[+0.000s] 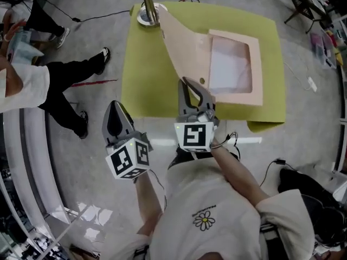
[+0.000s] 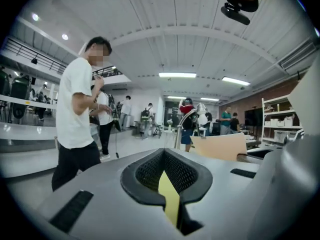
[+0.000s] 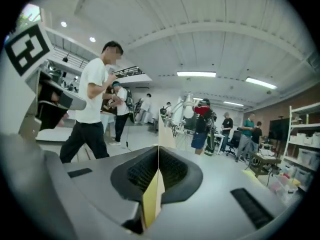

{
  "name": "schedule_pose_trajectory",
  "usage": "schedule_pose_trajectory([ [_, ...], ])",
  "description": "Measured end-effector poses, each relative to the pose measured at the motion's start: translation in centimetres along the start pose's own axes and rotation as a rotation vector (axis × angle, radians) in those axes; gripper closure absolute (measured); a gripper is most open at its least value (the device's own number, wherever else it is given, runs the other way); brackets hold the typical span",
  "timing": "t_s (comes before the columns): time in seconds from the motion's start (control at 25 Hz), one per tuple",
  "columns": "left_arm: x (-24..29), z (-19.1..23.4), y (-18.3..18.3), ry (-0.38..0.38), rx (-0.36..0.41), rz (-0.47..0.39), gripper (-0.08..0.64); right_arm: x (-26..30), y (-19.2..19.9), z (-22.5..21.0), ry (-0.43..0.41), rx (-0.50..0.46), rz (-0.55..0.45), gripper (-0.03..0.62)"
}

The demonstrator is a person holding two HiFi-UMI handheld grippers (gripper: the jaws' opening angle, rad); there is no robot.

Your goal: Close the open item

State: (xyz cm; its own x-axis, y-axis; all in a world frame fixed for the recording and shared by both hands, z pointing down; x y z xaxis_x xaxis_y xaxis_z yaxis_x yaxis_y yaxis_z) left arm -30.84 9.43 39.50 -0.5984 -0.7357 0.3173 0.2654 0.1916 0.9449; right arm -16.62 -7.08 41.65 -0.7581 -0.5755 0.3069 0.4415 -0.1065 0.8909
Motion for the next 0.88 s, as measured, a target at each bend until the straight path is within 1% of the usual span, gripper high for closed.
schedule_pose_trajectory([
  [0.12, 1.2, -2.3, -0.8, 0.059, 0.043, -0.018, 0.546, -2.0, 1.2, -2.3, 0.013, 0.053, 0.027, 0.577],
  [0.28, 2.8, -6.5, -2.2, 0.178, 0.107, -0.057, 0.546, -4.7, 3.2, -5.6, 0.081, 0.214, 0.029, 0.577],
  [0.4, 3.4, -9.5, -2.4, 0.245, 0.145, -0.069, 0.546, -6.2, 4.6, -8.5, 0.106, 0.289, 0.049, 0.577],
  [0.52, 4.0, -11.4, -2.3, 0.281, 0.186, -0.064, 0.546, -7.5, 6.1, -11.1, 0.172, 0.384, 0.062, 0.577],
  [0.6, 4.3, -12.2, -2.4, 0.303, 0.193, -0.061, 0.546, -8.2, 7.1, -12.7, 0.222, 0.458, 0.079, 0.577],
  [0.64, 4.4, -12.6, -2.4, 0.31, 0.194, -0.061, 0.546, -8.5, 7.6, -13.6, 0.244, 0.479, 0.087, 0.575],
  [0.88, 4.4, -14.7, -2.0, 0.341, 0.206, -0.048, 0.546, -10.1, 10.3, -17.3, 0.352, 0.521, 0.132, 0.575],
])
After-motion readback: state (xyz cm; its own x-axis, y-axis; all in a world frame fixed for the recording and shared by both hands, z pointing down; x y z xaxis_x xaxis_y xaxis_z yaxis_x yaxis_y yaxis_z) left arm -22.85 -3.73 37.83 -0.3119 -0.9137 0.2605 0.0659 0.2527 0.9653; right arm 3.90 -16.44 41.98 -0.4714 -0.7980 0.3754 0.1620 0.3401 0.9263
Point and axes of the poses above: the fingertips, and each gripper's own axes: x forward along the fingers, z to its left, y out of its underside, the point moved 9 cm from there along -x, backward along the fingers, and after that the axes turned 9 degrees about z, right-handed, at the moved point
